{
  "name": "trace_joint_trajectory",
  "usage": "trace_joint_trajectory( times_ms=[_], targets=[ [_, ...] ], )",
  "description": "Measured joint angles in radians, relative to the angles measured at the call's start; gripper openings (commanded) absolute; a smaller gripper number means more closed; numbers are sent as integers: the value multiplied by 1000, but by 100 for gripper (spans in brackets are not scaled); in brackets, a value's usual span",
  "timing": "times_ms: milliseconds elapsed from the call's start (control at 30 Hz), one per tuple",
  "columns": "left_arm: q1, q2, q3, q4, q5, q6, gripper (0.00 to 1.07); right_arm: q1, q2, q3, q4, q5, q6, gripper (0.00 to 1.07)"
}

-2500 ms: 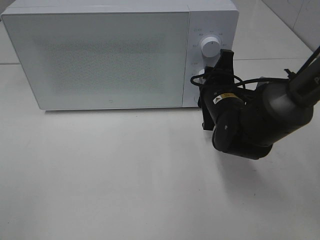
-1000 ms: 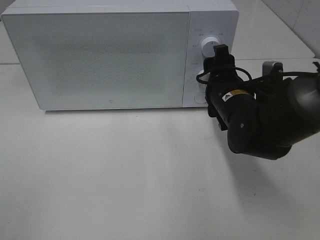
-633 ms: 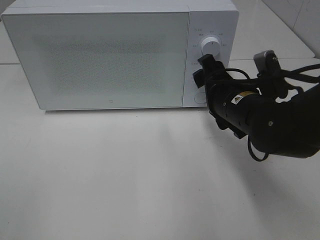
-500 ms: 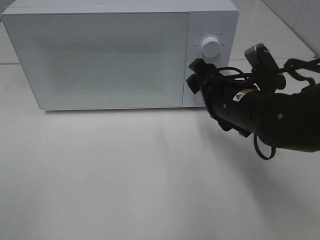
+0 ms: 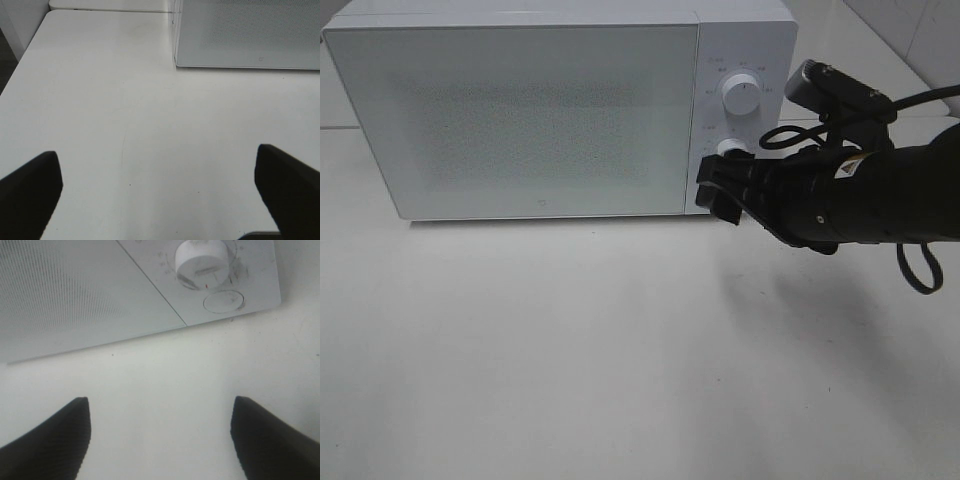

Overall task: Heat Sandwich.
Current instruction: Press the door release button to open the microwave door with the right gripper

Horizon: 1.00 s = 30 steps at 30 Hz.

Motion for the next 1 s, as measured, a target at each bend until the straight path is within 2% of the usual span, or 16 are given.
trace_joint_trajectory(
  times_ms=[200,533,1000],
  targets=[
    [0,0,0,0,0,0,98,-44,-67,0,-135,179,-17,75],
    [0,0,0,0,0,0,98,-50,-226,0,-336,432,-20,75],
    [0,0,0,0,0,0,98,-51,-474,0,-378,800,-57,74]
  ],
)
